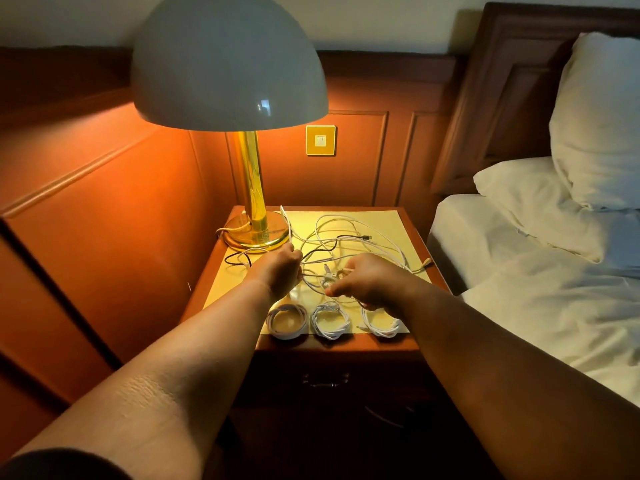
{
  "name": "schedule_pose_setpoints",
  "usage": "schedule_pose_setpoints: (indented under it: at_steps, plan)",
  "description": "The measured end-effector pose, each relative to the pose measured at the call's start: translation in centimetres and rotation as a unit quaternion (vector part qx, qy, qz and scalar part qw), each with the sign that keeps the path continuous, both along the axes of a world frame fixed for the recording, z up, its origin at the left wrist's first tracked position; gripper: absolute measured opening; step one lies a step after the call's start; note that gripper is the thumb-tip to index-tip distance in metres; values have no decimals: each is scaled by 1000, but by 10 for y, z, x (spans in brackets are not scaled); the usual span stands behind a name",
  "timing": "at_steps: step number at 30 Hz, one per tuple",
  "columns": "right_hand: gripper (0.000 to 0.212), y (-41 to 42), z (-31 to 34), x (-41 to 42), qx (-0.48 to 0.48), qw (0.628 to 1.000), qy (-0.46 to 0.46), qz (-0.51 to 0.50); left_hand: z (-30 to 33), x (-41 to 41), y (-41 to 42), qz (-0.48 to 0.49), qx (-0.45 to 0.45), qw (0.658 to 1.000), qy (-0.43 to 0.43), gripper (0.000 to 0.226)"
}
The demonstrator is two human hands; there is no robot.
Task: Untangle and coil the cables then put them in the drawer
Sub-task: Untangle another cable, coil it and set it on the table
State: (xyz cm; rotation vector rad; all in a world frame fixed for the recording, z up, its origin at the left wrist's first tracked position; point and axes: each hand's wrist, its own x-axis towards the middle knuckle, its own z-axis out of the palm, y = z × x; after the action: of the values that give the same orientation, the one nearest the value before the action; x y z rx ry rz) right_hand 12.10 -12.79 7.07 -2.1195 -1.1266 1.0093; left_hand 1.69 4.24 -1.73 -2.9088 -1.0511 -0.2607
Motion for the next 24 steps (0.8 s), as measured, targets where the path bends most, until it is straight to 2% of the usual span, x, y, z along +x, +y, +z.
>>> schedule_pose_setpoints:
  at_steps: [3, 6, 8, 10, 12, 14, 16, 17, 19, 21, 22, 24]
  plan:
    - [29, -2, 0, 0, 38, 999, -6, -23, 0, -1, 2, 11, -2, 1000, -16, 19]
    - [13, -6, 0, 2, 40, 995, -93, 8, 1, 1, -2, 23, -33, 998, -38, 22]
    - [12, -9, 0, 3, 115, 983, -144, 21, 2, 2, -1, 27, -68, 995, -67, 23]
    - [15, -12, 1, 3, 232, 958, -159, 44, -2, 3, 1, 29, -65, 994, -88, 21]
    - [14, -12, 3, 2, 316, 944, -83, 41, -3, 0, 1, 48, -89, 988, -117, 24]
    - [11, -11, 7, -1, 370, 925, 86, 3, -5, -1, -1, 67, -98, 984, -132, 25]
    - [17, -10, 11, -2, 404, 867, 290, -34, -5, -3, -1, 75, -93, 983, -136, 25]
    - [18, -10, 13, -1, 414, 838, 353, -50, -4, -3, -1, 74, -96, 984, -128, 25]
    - [21, -10, 14, 1, 422, 808, 401, -88, -5, -3, 1, 64, -81, 988, -117, 24]
    - [21, -10, 12, 4, 401, 818, 389, -136, -5, -1, 4, 63, -81, 989, -108, 23]
    - [19, -10, 10, 6, 378, 845, 348, -148, -3, 0, 5, 64, -87, 989, -106, 22]
    - [19, -11, 6, 10, 317, 923, 183, -121, -1, 3, 10, 72, -105, 986, -106, 19]
